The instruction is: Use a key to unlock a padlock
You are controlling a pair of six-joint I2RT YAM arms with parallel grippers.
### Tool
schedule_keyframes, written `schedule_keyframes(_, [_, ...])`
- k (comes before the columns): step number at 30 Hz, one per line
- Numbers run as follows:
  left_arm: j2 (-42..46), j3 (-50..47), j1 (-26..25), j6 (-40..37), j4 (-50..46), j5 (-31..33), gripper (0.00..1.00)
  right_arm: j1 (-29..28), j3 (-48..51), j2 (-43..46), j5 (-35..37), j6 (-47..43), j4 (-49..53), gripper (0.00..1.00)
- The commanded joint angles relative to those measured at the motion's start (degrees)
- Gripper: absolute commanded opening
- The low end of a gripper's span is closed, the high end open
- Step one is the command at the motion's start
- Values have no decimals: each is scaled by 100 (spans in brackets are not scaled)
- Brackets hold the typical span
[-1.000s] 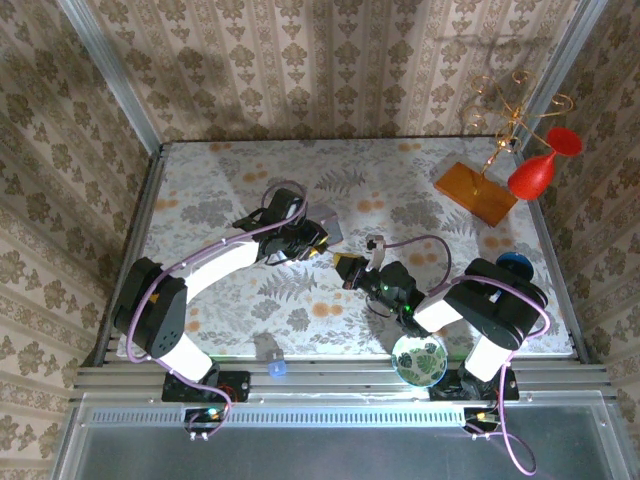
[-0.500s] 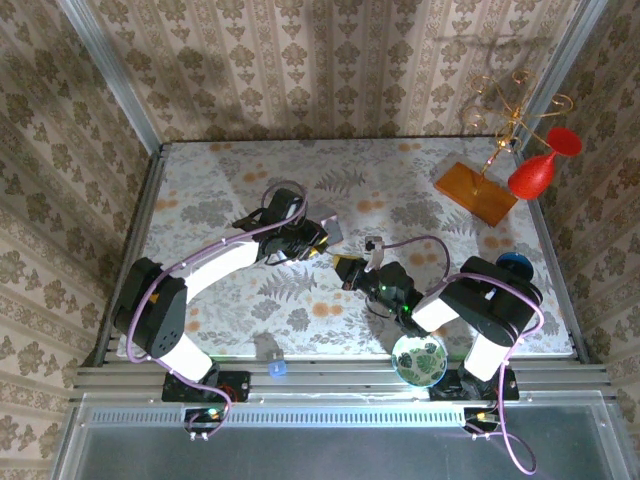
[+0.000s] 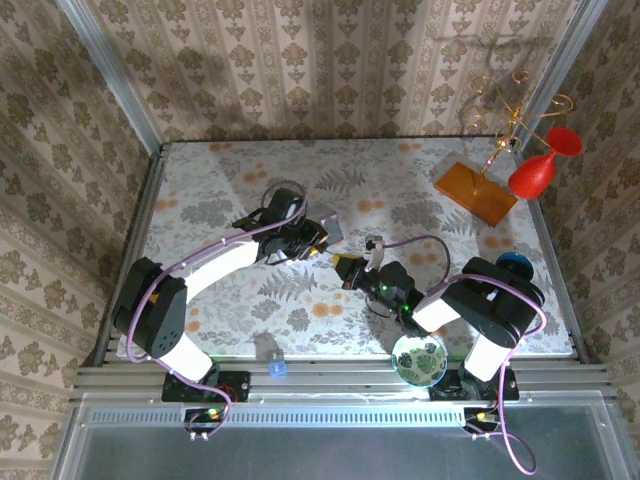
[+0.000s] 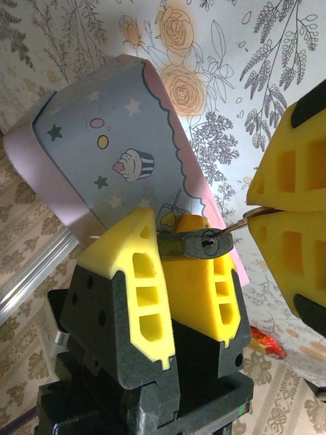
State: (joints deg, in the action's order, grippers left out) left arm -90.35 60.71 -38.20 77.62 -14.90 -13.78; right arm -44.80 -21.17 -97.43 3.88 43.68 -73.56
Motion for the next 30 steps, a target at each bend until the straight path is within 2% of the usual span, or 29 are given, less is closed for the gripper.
schedule_keyframes(1, [39, 38, 5, 42, 310, -115, 0, -16, 45, 163, 56, -65, -158, 0])
schedule_keyframes(30, [-64, 64, -1, 93, 360, -204, 0, -19, -151, 57, 8, -114, -167, 0])
